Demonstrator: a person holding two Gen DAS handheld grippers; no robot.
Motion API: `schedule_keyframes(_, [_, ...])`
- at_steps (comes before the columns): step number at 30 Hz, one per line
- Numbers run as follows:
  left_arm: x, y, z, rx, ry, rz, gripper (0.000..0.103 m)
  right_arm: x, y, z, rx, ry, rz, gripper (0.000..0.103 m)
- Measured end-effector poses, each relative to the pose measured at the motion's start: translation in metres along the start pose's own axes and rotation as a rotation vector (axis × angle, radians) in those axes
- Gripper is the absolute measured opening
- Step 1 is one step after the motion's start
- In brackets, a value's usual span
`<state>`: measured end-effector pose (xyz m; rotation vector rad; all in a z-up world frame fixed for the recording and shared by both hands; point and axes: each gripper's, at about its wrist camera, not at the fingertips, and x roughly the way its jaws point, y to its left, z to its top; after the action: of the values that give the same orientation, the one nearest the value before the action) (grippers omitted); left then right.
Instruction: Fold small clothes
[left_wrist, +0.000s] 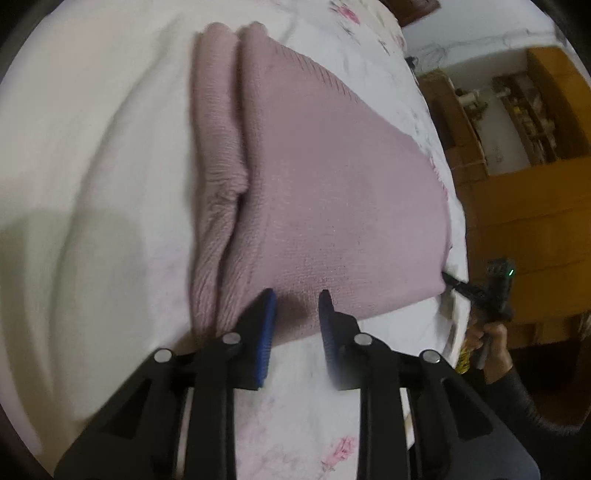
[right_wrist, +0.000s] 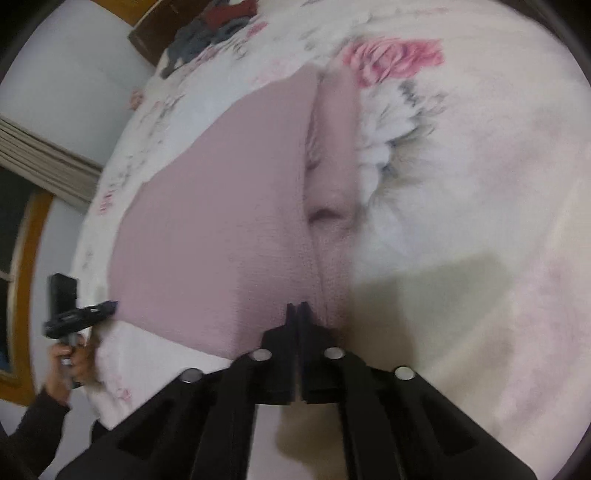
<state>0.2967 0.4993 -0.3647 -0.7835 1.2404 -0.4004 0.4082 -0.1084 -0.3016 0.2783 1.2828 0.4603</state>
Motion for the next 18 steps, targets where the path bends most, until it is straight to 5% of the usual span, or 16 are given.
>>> schedule_keyframes(2, [-0.023, -0.007, 0.005, 0.020, -0.042, -0.003, 0.064, -0.015, 0.033, -0.002, -0.102, -0.043, -0.061, 0.033])
schedule_keyframes(4, [-0.047, -0.010, 0.014, 0.018, -0.083, 0.002, 0.073, -0.023, 0.092, -0.015, -0.327, -0.077, -0.156, 0.042])
schedule_keyframes(8, [-0.071, 0.011, 0.043, -0.083, -0.113, -0.013, 0.078, 0.009, 0.201, -0.067, -0.734, -0.076, -0.276, 0.051])
schedule_keyframes(11, [-0.049, 0.019, 0.068, -0.194, -0.076, -0.071, 0.078, 0.063, 0.275, -0.114, -1.005, -0.117, -0.346, 0.058])
schedule_keyframes(18, [-0.002, 0.013, 0.096, -0.232, -0.005, -0.069, 0.078, 0.142, 0.348, -0.154, -1.322, -0.258, -0.518, 0.058])
